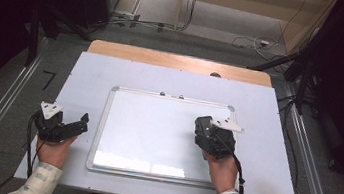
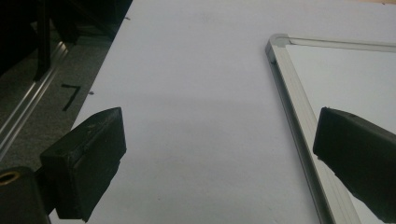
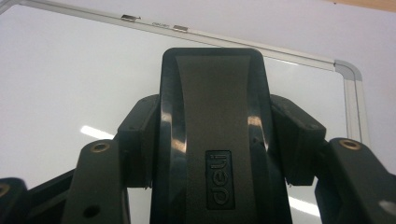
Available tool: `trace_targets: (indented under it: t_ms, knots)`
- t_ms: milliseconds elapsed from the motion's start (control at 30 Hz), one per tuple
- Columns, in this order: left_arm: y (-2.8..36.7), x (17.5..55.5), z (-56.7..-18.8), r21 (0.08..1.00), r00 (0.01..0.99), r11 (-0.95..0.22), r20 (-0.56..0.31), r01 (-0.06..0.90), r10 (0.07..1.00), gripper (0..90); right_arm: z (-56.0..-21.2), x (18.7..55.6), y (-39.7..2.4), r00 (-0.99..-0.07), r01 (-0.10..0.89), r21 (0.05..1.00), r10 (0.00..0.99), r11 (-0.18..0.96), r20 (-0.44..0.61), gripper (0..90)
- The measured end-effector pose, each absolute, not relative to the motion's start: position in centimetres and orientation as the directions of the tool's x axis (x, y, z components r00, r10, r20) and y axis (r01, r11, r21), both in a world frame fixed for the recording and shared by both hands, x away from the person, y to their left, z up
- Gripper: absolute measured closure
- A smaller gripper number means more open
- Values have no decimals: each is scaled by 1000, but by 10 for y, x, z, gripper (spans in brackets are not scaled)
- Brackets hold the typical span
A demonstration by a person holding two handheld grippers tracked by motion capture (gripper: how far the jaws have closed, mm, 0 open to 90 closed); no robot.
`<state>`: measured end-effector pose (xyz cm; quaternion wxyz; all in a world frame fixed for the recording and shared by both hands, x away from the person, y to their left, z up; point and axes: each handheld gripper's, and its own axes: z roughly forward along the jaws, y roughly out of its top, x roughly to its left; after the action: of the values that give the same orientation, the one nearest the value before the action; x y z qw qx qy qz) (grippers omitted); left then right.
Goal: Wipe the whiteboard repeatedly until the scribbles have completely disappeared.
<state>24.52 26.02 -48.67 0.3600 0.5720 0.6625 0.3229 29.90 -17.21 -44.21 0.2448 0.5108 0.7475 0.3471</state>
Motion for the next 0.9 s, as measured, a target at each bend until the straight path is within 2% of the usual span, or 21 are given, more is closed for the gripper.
trace_targets:
  t_ms: [900]
  knots:
    - [259,245,-487,839,-82,129,-101,528,992,30,-452,285,-211,-273,622,767,962,158,23,385]
